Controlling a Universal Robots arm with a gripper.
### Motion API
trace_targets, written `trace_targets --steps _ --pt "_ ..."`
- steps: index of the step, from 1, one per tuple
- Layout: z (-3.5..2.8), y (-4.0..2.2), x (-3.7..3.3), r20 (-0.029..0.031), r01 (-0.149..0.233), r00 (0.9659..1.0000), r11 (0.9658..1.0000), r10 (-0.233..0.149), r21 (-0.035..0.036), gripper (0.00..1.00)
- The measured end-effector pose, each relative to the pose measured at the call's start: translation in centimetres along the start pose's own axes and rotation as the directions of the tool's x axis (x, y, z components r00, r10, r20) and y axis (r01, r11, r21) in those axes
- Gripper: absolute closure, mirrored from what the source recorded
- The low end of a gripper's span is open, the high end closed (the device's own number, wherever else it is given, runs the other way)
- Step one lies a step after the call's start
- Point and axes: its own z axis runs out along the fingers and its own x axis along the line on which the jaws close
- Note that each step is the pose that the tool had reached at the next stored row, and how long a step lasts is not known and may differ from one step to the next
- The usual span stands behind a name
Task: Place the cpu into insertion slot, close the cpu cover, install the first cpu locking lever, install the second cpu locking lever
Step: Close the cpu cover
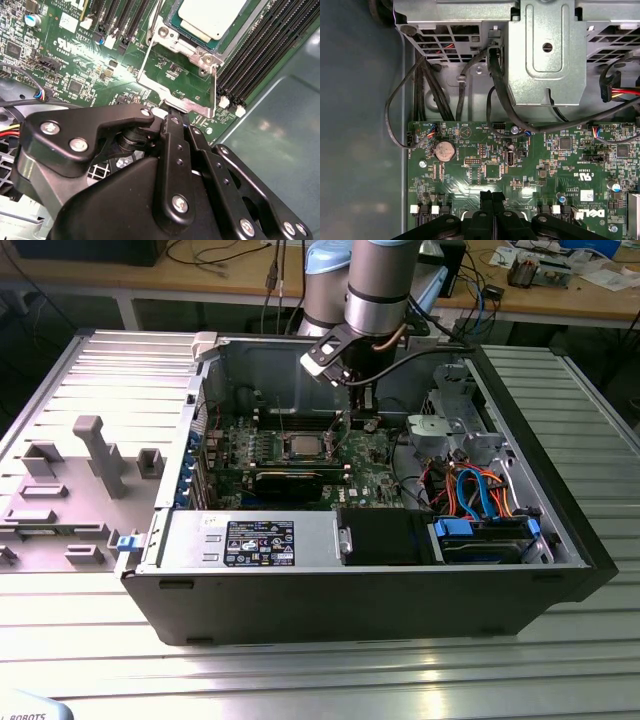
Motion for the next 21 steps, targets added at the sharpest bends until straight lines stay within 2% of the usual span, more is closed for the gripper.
trace_targets --steps 7,21 --pt "0.0 -0.09 0.0 -0.0001 0.0 1.0 1.0 0.0 0.0 0.89" --pt "-0.01 -0.74 0.0 0.0 0.0 1.0 1.0 0.0 0.0 0.89"
